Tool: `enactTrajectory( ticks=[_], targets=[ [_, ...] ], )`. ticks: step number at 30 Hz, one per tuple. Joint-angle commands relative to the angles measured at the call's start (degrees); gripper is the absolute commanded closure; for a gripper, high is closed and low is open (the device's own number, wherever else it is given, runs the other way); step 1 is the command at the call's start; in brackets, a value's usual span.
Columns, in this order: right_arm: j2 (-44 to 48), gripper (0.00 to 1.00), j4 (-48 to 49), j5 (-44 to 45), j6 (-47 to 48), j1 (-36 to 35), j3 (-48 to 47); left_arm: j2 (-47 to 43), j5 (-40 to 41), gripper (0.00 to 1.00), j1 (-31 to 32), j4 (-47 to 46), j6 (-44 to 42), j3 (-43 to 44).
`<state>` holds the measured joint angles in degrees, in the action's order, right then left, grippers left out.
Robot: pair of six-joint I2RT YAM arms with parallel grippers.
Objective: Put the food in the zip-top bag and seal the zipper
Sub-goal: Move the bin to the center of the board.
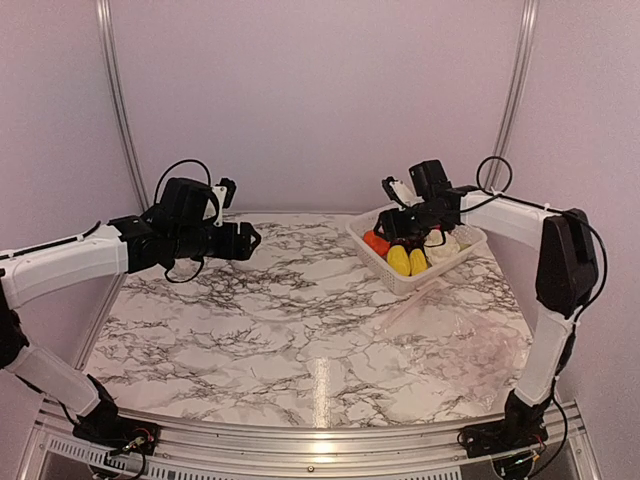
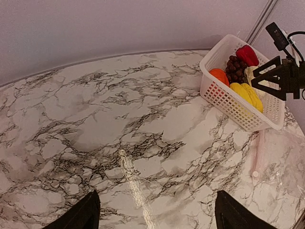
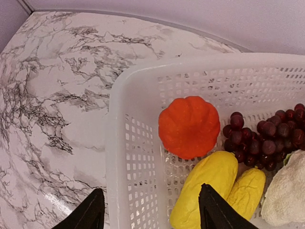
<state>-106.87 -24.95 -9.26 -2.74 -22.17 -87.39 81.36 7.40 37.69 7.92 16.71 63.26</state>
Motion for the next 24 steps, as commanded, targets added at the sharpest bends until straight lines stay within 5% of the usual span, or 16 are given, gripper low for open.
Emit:
enactTrajectory(
  ticks=[1, 9, 19, 24],
  targets=[
    [-6.7, 0.37, -6.7, -2.5, 4.5, -3.5, -9.0, -1.3, -3.1, 0.14, 1.0, 6.0, -0.9, -0.4],
    [-16.0, 0.41, -12.5, -1.7, 4.3, -5.6, -17.6, -4.0, -3.4, 0.15, 1.2, 8.2, -0.9, -2.0],
    [-16.4, 0.73, -13.0, -3.5, 4.9, -7.1, -16.4, -4.2, -2.0, 0.14, 1.2, 10.1, -0.8, -0.8],
    [-16.3, 0.78, -13.2, -4.4, 8.3, -10.6, -15.9, -5.1, -0.1, 0.13, 1.2, 11.7, -1.3, 0.6]
  ],
)
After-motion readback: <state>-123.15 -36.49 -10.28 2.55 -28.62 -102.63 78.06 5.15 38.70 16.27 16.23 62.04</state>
